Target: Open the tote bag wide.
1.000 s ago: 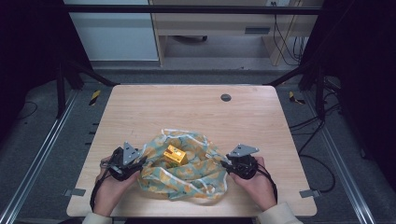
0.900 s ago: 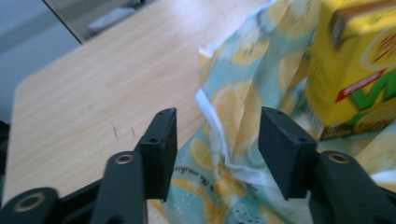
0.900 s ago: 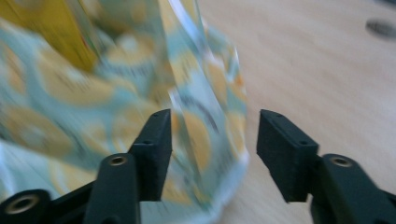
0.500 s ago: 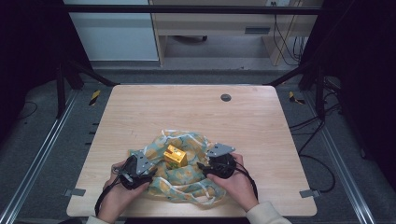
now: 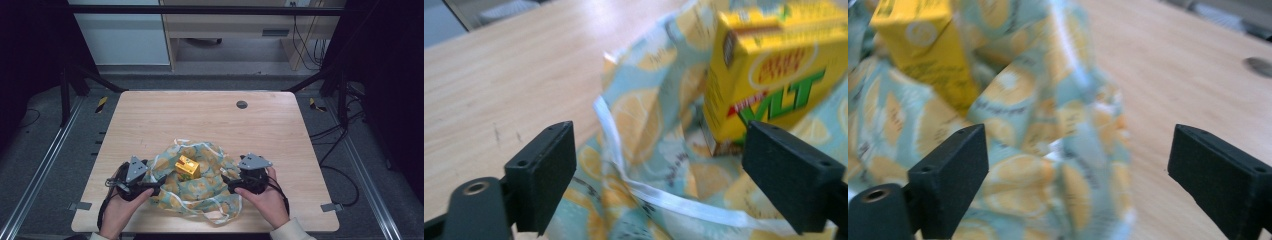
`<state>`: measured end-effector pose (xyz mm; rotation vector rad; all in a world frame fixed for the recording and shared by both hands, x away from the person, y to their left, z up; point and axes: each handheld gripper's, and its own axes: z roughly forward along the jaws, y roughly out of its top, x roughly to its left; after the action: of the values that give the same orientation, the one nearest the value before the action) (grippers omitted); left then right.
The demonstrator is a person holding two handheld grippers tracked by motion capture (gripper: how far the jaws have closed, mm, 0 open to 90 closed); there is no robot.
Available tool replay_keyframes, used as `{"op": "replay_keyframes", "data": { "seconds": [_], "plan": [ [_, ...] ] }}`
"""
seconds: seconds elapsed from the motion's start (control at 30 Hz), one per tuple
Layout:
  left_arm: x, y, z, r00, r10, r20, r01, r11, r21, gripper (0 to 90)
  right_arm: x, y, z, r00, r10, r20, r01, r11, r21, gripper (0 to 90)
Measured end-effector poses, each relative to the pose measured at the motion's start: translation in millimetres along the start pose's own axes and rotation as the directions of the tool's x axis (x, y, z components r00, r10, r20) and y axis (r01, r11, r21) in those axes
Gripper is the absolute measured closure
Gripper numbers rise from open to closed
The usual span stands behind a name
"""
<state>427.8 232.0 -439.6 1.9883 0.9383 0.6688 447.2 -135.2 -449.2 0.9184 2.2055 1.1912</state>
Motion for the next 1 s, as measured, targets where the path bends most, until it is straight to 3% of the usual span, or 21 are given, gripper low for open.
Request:
{"op": "replay_keyframes", "data": {
  "seconds": [0.17, 0.4, 0.53, 0.57, 0.73, 0.77, 1.0],
  "plan": [
    [10.7, 1.0, -9.6, 0.9997, -0.02, -0.014, 0.019, 0.9969, -0.076, 9.3, -22.2, -1.1, -15.0, 0.9983, 0.037, 0.046, -0.033, 0.997, -0.068, 5.9],
    [30.3, -5.6, -18.1, 0.995, -0.076, -0.064, 0.07, 0.9932, -0.094, 7.0, -43.0, -7.4, -27.9, 0.9913, 0.076, 0.107, -0.066, 0.993, -0.1, 5.5],
    [44.4, -10.4, -22.6, 0.988, -0.115, -0.102, 0.105, 0.9891, -0.104, 6.9, -55.6, -12.0, -33.7, 0.9834, 0.113, 0.142, -0.098, 0.989, -0.111, 5.6],
    [50.9, -13.6, -24.0, 0.9839, -0.132, -0.121, 0.12, 0.9878, -0.099, 6.9, -61.4, -14.2, -36.1, 0.9786, 0.129, 0.16, -0.111, 0.987, -0.114, 5.7],
    [62.8, -19.1, -25.9, 0.9761, -0.161, -0.146, 0.149, 0.9846, -0.092, 6.9, -74.0, -19.6, -41.0, 0.9666, 0.165, 0.197, -0.143, 0.982, -0.12, 5.8],
    [67.7, -21.1, -26.7, 0.9719, -0.176, -0.157, 0.162, 0.9821, -0.096, 6.9, -79.8, -22.4, -43.7, 0.9611, 0.179, 0.211, -0.155, 0.98, -0.126, 5.8],
    [77.2, -26.1, -26.8, 0.9644, -0.203, -0.169, 0.19, 0.9775, -0.093, 6.9, -93.1, -30.1, -51.9, 0.9467, 0.215, 0.24, -0.187, 0.973, -0.135, 5.7]
  ]
}}
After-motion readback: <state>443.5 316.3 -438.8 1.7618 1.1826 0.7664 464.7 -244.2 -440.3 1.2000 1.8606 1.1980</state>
